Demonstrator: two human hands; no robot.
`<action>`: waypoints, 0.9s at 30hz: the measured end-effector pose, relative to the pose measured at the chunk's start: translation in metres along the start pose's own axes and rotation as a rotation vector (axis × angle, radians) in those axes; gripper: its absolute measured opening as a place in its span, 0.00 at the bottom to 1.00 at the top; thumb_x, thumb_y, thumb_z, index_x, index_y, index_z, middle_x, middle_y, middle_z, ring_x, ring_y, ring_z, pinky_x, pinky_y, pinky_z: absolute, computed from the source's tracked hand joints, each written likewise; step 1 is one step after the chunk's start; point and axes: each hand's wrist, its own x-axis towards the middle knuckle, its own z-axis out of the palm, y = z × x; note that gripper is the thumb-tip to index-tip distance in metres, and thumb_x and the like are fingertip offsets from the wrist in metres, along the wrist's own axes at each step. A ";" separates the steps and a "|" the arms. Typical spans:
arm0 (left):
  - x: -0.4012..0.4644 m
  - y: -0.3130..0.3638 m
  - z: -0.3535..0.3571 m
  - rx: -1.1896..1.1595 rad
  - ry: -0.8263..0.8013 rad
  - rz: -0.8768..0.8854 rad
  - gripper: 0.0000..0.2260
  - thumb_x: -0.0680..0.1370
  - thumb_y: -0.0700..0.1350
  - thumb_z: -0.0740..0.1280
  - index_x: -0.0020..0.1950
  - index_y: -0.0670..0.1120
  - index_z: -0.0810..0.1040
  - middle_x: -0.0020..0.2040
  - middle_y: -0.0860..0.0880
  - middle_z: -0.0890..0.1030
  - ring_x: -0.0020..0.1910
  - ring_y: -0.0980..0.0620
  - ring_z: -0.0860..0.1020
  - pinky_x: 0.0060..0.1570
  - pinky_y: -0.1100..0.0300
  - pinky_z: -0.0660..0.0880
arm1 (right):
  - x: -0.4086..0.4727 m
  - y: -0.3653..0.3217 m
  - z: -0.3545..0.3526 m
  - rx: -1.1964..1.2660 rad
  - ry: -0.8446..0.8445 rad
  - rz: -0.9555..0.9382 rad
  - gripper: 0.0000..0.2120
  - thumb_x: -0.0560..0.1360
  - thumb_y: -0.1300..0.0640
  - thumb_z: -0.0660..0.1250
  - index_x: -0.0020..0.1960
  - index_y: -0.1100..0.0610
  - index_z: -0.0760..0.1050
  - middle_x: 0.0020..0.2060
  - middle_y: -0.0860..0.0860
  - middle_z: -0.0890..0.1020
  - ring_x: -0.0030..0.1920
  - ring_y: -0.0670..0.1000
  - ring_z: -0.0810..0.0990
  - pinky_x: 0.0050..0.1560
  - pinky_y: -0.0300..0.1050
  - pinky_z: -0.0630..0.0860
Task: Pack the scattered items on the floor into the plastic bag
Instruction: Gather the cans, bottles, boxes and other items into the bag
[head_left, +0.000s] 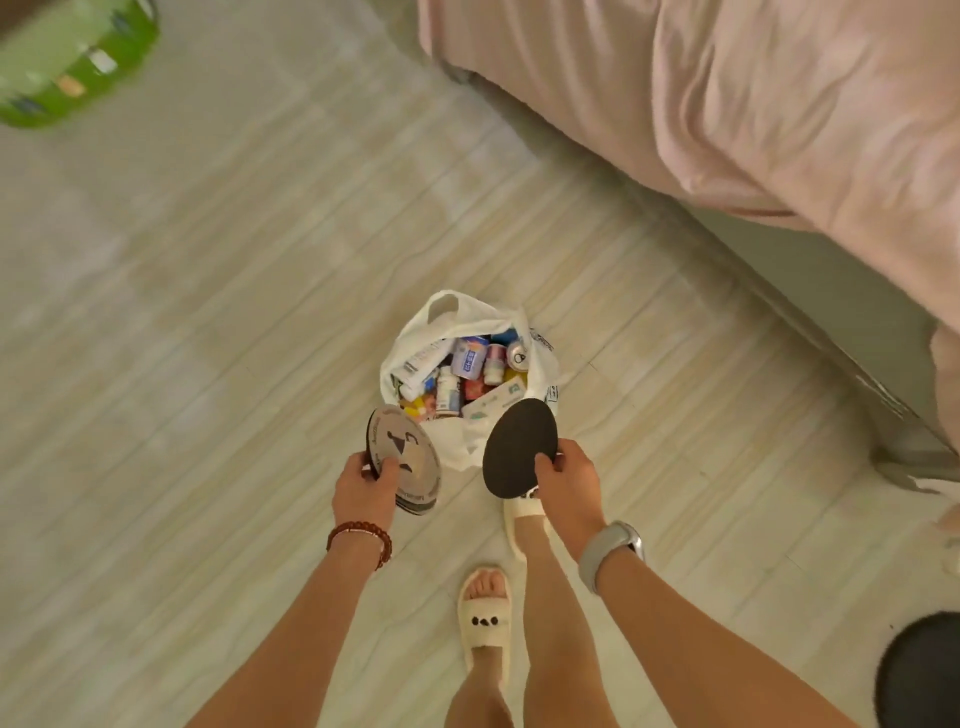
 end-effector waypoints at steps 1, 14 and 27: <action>0.010 0.003 0.004 -0.005 -0.001 -0.026 0.04 0.74 0.44 0.66 0.45 0.45 0.72 0.49 0.38 0.80 0.51 0.38 0.78 0.53 0.40 0.76 | 0.016 -0.010 0.007 -0.009 -0.013 0.009 0.10 0.76 0.62 0.57 0.55 0.62 0.72 0.43 0.55 0.77 0.46 0.59 0.77 0.48 0.52 0.77; 0.214 -0.018 0.130 -0.199 -0.152 -0.233 0.09 0.76 0.37 0.63 0.56 0.43 0.73 0.57 0.40 0.77 0.54 0.40 0.76 0.52 0.46 0.76 | 0.242 0.002 0.123 -0.326 -0.132 0.036 0.16 0.76 0.66 0.54 0.63 0.63 0.67 0.58 0.61 0.75 0.55 0.61 0.75 0.51 0.48 0.72; 0.184 0.006 0.141 0.537 -0.359 0.139 0.23 0.78 0.44 0.60 0.72 0.46 0.59 0.72 0.44 0.63 0.70 0.46 0.64 0.67 0.52 0.65 | 0.201 0.007 0.080 -0.356 -0.042 -0.101 0.21 0.77 0.65 0.54 0.70 0.56 0.63 0.68 0.53 0.68 0.69 0.53 0.65 0.66 0.45 0.64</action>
